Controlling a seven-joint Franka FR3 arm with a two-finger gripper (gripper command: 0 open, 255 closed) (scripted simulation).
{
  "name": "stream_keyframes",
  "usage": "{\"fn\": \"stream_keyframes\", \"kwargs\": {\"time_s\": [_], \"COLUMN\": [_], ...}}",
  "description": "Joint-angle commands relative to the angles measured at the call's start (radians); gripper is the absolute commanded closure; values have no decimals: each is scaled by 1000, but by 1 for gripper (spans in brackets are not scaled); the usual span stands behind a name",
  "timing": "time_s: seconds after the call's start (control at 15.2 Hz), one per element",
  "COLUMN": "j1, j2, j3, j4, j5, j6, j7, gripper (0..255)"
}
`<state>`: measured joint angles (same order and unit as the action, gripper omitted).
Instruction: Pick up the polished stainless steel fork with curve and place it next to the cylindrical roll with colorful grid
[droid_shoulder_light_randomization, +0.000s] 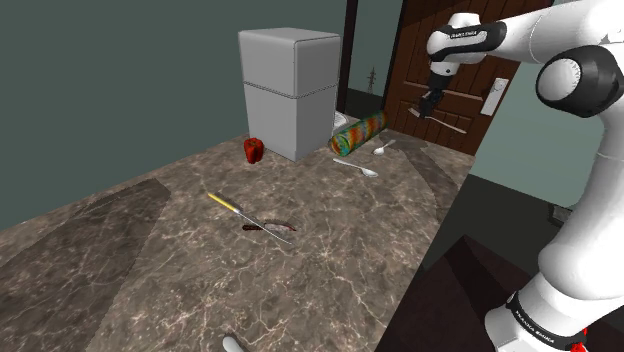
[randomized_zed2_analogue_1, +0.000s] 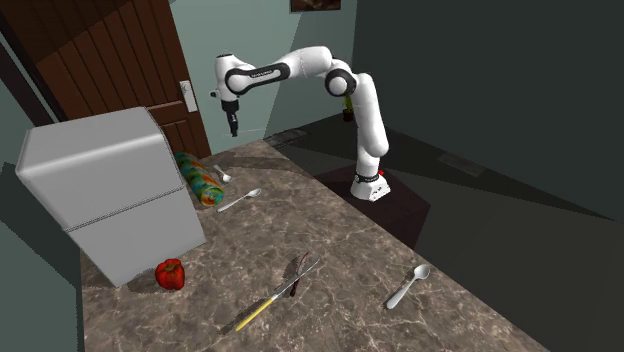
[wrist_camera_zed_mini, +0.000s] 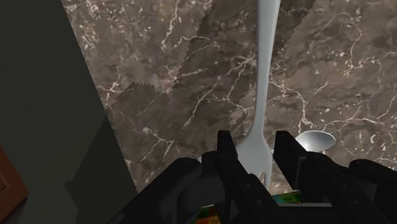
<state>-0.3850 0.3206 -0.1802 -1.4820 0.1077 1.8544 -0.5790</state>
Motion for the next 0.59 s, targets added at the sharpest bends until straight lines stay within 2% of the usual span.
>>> {"fn": "stream_keyframes", "kwargs": {"time_s": [0.0, 0.26, 0.46, 0.53], "j1": [-31, -104, -175, -183], "j2": [78, 237, 412, 433], "j3": [-8, -15, -11, -9], "j4": [108, 354, 646, 682], "j5": [17, 50, 75, 76], "j6": [-33, -126, -244, -259], "j7": [-35, -93, -122, -123], "gripper": [255, 255, 255, 255]}}
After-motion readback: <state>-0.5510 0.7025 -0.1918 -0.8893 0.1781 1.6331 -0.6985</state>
